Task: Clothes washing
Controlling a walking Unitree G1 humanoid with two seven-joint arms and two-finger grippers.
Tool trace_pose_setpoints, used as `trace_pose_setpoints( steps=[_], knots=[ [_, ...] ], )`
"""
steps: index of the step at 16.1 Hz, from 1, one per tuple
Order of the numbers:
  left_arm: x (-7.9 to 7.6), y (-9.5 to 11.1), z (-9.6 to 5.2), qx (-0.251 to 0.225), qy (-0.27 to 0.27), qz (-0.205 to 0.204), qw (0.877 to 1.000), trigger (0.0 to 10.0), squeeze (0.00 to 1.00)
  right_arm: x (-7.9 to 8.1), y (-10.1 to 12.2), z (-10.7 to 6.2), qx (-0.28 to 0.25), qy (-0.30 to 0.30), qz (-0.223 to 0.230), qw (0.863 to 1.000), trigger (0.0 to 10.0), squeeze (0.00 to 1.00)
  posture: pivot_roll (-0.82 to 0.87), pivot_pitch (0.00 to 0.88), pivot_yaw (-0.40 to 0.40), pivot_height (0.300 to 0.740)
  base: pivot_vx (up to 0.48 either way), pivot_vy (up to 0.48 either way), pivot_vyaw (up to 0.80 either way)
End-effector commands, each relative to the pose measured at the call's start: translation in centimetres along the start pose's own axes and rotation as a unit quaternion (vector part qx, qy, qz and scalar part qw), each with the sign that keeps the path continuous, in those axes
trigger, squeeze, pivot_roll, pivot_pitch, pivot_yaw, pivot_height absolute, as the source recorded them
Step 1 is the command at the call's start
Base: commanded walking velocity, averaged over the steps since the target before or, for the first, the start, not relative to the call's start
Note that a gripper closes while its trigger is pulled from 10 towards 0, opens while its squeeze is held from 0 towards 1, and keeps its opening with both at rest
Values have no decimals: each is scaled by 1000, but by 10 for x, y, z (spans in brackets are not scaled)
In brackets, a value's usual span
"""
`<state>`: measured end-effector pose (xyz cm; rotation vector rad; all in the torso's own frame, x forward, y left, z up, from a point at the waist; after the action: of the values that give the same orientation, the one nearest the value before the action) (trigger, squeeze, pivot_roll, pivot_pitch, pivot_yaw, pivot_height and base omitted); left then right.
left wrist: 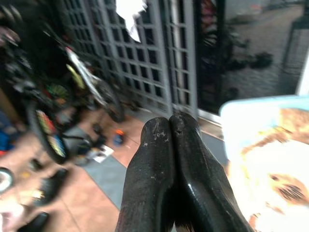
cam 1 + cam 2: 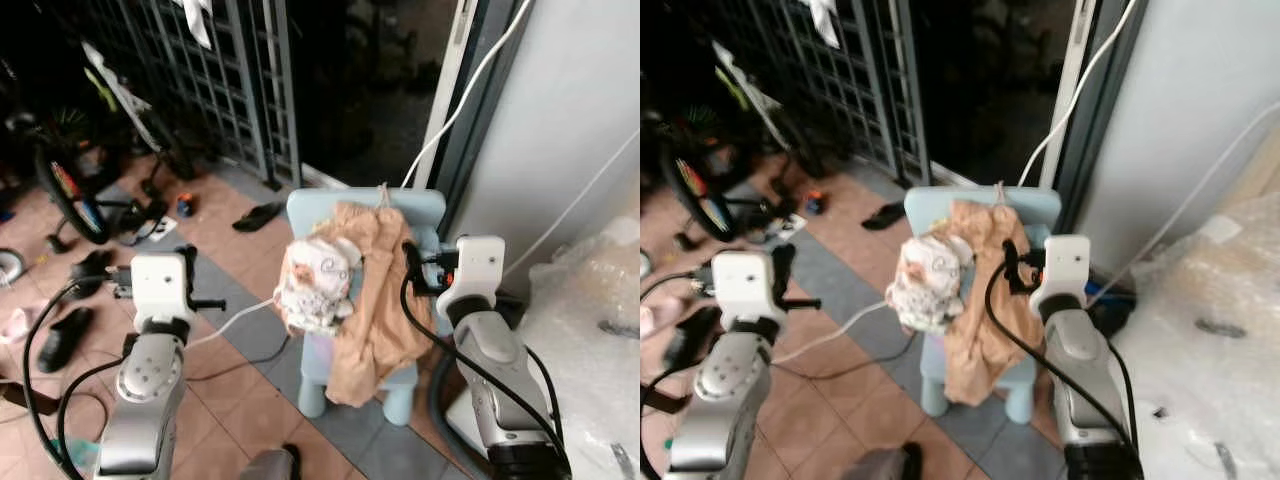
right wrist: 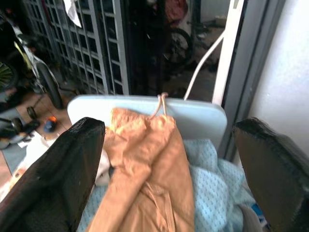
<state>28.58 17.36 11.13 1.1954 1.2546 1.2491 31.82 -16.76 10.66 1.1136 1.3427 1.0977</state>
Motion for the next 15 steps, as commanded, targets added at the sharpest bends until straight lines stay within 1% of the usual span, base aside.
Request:
trace_pose_setpoints(
  steps=[1,2,3,4,5,6,7,8,10,13,14,15],
  knots=[
    [-3,4,2,-9,-9,8,1000,10000,0,-8,6,1,-3,-23,-21,1000,10000,0,29,47,79,740,0,0,0],
    [-1,9,2,-13,-10,4,1000,10000,0,-8,8,0,-5,-34,-34,999,10000,0,17,63,83,740,270,0,0],
    [0,11,1,-14,-12,-2,1000,10000,0,-2,10,-5,-16,-22,-37,999,10000,0,14,70,83,740,386,0,0],
    [1,10,0,-13,-12,-6,1000,10000,0,2,9,-6,-14,-14,-42,999,10000,0,16,67,81,740,386,0,0],
    [1,8,-1,-9,-11,-10,1000,10000,0,8,5,-7,-2,9,-34,999,10000,0,19,64,78,740,480,0,0],
    [0,5,-2,-6,-12,-12,1000,10000,0,17,1,-7,11,43,-43,998,10000,0,20,61,76,740,480,0,0],
    [-3,4,-2,-6,-14,-13,1000,10000,0,22,4,-6,-1,61,-60,996,10000,0,23,50,68,740,480,0,0],
    [-4,5,-1,-8,-14,-15,1000,10000,0,25,6,-4,-6,71,-57,996,10000,0,26,42,62,740,480,0,800],
    [-6,6,0,-8,-12,-19,1000,10000,0,28,6,1,2,82,-39,996,10000,0,31,32,51,740,480,0,787],
    [-5,4,-1,-4,-2,-27,1000,10000,0,27,-6,7,39,88,-48,994,10000,0,36,23,44,740,340,0,0],
    [-4,3,-1,-3,7,-32,999,10000,0,26,-18,9,78,97,-61,990,10000,0,37,22,42,740,0,0,0],
    [-4,3,0,0,6,-27,1000,10000,0,27,-25,9,99,108,-76,986,10000,0,39,35,41,740,0,0,0]
  ],
)
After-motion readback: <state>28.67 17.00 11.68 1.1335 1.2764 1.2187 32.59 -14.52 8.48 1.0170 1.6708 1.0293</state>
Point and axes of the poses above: a point about 5 cm out from each wrist's last joint towards the gripper, its own z axis pointing out of the wrist towards the gripper, its own y axis along the axis of the wrist's last joint, x = y × z, the point moved 4 cm from there along z, pointing out of the wrist towards the gripper, and after that the axes turned 5 degrees about -z, right-handed, at the moved point
